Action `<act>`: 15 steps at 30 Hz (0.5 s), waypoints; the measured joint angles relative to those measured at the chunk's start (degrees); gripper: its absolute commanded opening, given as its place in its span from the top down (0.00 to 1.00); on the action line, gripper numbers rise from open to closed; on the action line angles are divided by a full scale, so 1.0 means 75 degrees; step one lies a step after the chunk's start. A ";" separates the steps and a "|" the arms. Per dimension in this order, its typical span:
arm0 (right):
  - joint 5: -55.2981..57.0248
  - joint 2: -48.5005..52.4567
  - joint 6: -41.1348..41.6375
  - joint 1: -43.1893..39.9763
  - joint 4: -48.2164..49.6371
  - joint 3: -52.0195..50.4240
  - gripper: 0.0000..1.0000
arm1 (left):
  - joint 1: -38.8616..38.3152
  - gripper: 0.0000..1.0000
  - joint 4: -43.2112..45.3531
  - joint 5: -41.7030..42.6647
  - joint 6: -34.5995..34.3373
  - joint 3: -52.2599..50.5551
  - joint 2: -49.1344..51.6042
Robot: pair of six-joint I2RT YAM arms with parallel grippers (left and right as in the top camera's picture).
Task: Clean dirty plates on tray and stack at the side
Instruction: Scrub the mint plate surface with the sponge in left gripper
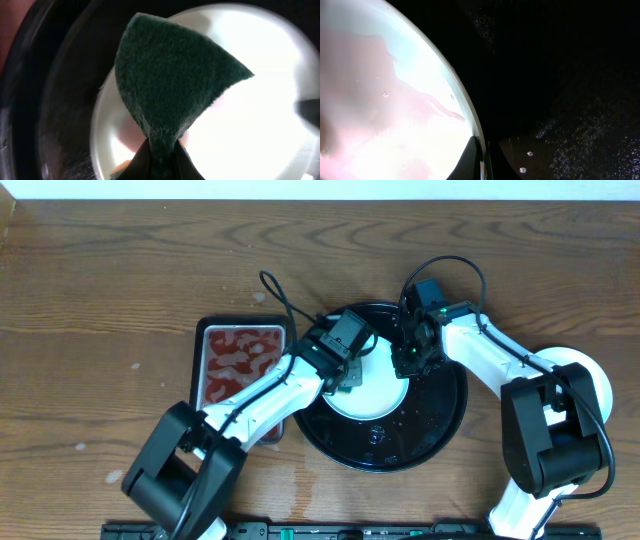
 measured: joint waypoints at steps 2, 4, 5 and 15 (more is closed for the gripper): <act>0.0003 -0.0003 -0.0003 0.0000 -0.0012 0.0000 0.99 | 0.0009 0.93 0.0198 0.0210 -0.0093 0.0000 -0.0067; 0.0006 -0.0003 -0.0003 0.0000 -0.0017 0.0000 0.99 | -0.0006 0.93 0.0321 0.0347 -0.0254 0.0000 -0.0064; 0.0006 -0.0003 0.0000 0.0000 -0.0017 0.0000 0.99 | -0.0026 0.93 0.0405 0.0405 -0.0323 0.0000 -0.0052; 0.0020 -0.0003 0.0000 0.0000 -0.0038 0.0000 0.99 | -0.0487 0.92 0.0868 0.0641 -0.0571 0.0000 0.0592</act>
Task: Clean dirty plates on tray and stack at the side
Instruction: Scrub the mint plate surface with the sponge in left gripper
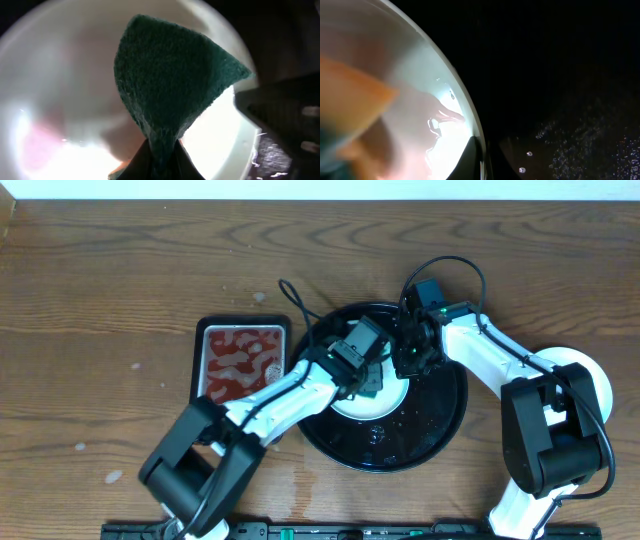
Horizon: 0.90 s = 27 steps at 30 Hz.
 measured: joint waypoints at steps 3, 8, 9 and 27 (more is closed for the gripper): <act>0.0000 0.0000 0.0000 0.0000 -0.0003 0.0000 0.99 | 0.0017 0.93 -0.0122 -0.0044 0.0003 0.0000 0.0163; 0.0000 0.0000 0.0000 0.0000 -0.0003 0.0000 0.99 | 0.0067 0.92 -0.0673 -0.0405 0.0087 0.0052 0.0154; 0.0000 0.0000 0.0000 0.0000 -0.0003 0.0000 0.99 | 0.0099 0.93 -0.0784 -0.0466 0.0111 0.0064 0.0140; 0.0003 0.0000 0.0000 0.0000 -0.0003 0.0000 0.99 | 0.0816 0.93 -0.2090 -0.1046 0.1999 0.0000 -0.2259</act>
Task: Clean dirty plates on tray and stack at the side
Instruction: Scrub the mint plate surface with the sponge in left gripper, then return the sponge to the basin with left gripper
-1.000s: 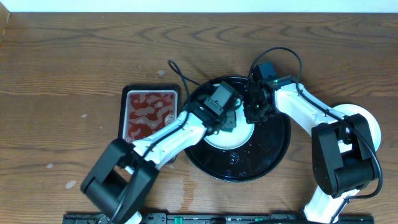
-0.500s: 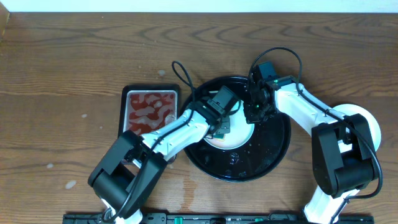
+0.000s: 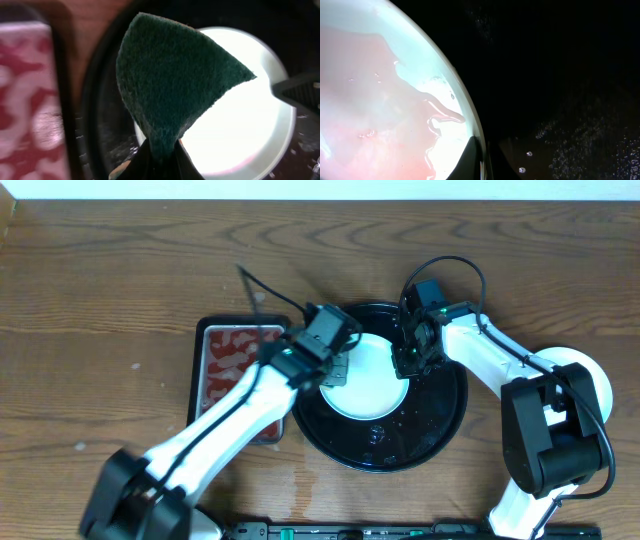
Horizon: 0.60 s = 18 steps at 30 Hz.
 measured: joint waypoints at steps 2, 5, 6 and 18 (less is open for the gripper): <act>-0.0003 0.0000 0.0000 0.0000 0.0000 0.0000 0.99 | 0.0219 0.93 -0.0242 -0.0029 0.0105 0.0000 -0.0341; -0.0003 0.0000 0.0000 0.0000 0.0000 0.0000 0.99 | 0.0656 0.92 -0.0504 -0.0058 0.0192 0.0000 -0.0536; 0.0000 0.0000 0.0000 0.0000 0.0000 0.0000 0.99 | 0.0813 0.92 -0.0565 -0.0058 0.0210 0.0000 -0.0542; 0.0000 0.0000 0.0000 0.0000 -0.0003 0.0000 0.99 | 0.2433 0.92 -0.0857 -0.0067 0.0565 -0.0358 -0.0536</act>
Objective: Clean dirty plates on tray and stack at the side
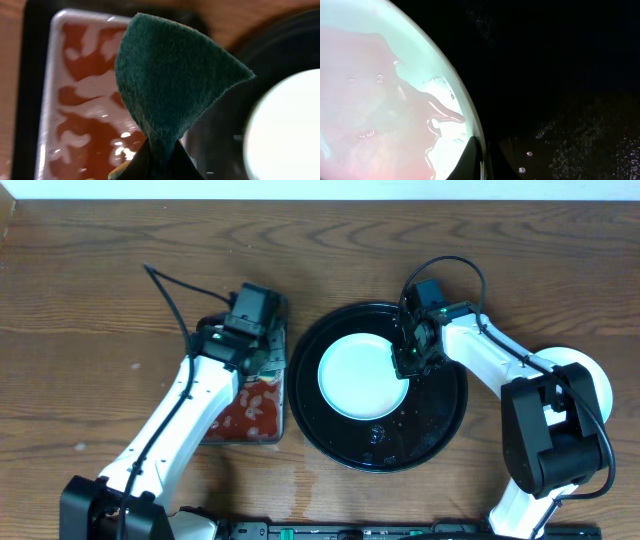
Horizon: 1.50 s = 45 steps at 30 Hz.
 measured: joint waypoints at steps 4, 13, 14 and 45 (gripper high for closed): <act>0.0000 0.0000 0.0000 0.0000 0.0000 0.0000 0.99 | 0.0522 0.93 0.0114 -0.0015 0.0079 -0.0385 0.0166; 0.0000 0.0000 0.0000 0.0000 0.0000 0.0000 0.99 | 0.1218 0.93 0.0793 0.0530 0.0790 -0.1011 0.0624; 0.0000 0.0000 0.0000 0.0000 0.0000 0.0000 0.99 | 0.1218 0.92 0.0799 0.0586 0.0877 -0.1011 0.0664; -0.1230 0.0020 -0.0321 -0.0085 0.0152 -0.0114 0.99 | 0.1215 0.22 -0.0073 0.0819 0.1247 -0.1011 0.1023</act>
